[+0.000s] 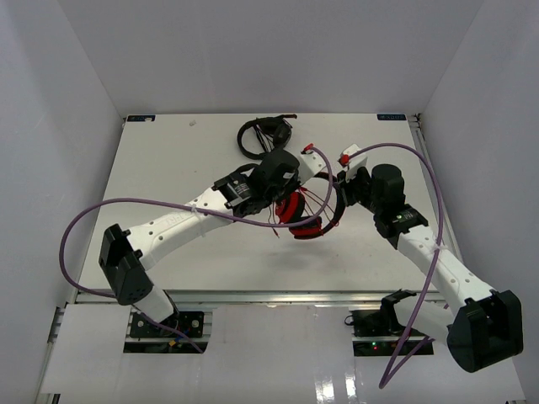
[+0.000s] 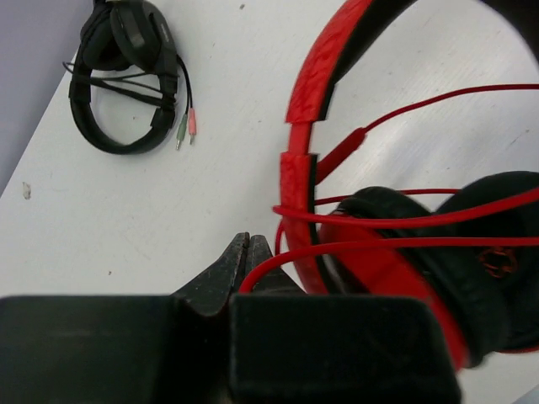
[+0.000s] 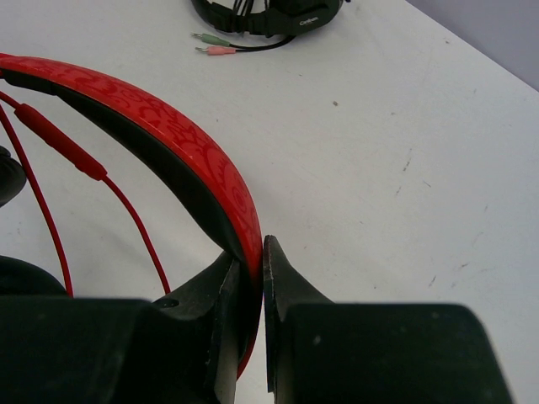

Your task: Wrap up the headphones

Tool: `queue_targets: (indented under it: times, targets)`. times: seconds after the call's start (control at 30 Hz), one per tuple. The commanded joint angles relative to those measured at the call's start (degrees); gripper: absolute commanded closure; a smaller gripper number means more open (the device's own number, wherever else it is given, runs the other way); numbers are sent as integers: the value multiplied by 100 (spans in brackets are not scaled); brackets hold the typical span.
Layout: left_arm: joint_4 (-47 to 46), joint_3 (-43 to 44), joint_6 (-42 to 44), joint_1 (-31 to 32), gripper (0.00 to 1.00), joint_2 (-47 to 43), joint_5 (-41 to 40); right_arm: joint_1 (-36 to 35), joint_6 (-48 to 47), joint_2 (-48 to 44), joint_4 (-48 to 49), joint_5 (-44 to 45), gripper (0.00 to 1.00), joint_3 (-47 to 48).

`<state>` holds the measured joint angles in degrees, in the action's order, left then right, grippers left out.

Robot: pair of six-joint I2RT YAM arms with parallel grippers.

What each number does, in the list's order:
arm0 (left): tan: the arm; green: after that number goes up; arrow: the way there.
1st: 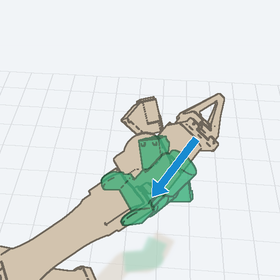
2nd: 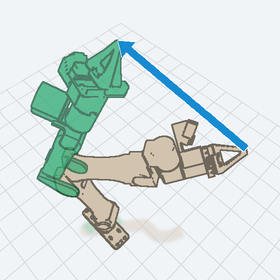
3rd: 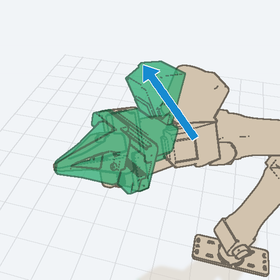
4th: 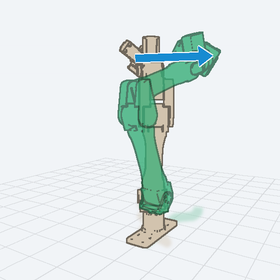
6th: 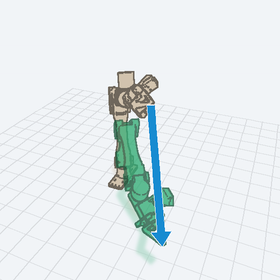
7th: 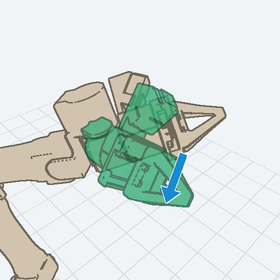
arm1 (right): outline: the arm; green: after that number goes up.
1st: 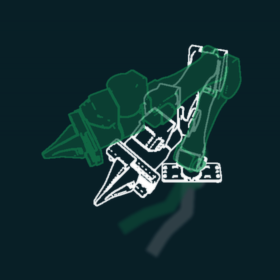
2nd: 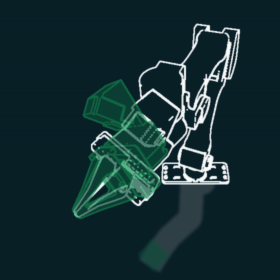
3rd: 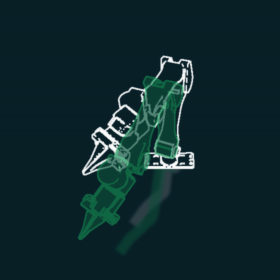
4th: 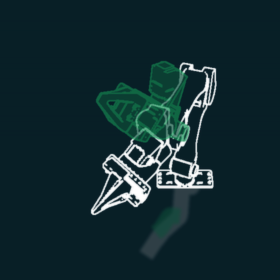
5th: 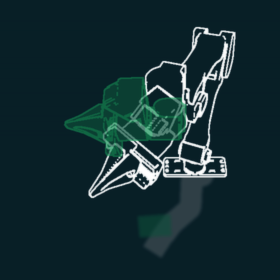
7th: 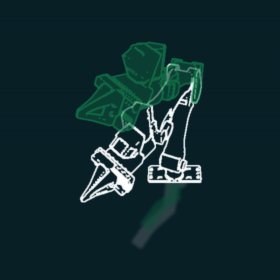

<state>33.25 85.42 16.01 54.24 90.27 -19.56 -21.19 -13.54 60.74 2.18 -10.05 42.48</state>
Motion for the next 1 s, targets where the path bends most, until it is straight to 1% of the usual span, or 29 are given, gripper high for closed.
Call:
queue_targets:
  times: [0.0,0.1,0.17,0.33,0.47,0.57,0.63,0.77,0.97]
  targets:
    - [-652,-549,-122,-386,89,-903,461,-17,443,-229,-44,-718,92,234]
    - [-870,-891,-206,-602,87,-1077,760,-17,499,-243,-199,-928,92,352]
    - [-1166,-1158,-255,-751,82,-1243,1109,-17,488,-259,-414,-1204,92,426]
    - [-1732,-1731,-450,-979,74,-1520,1908,22,421,-295,-634,-1854,92,493]
    - [-2301,-2380,-805,-1046,68,-1625,2488,157,744,-230,-689,-2352,92,649]
    - [-2969,-2990,-1171,-1098,60,-1761,2710,295,1002,-152,-738,-2688,92,822]
    - [-3453,-3361,-1373,-1126,56,-1819,2876,404,1258,-107,-750,-2850,92,914]
    - [-4383,-3959,-1992,-1153,55,-1736,3149,467,1620,-34,-737,-2895,92,1133]
    - [-5946,-4774,-2833,-1161,56,-1355,3463,475,1950,178,-678,-2801,92,1354]
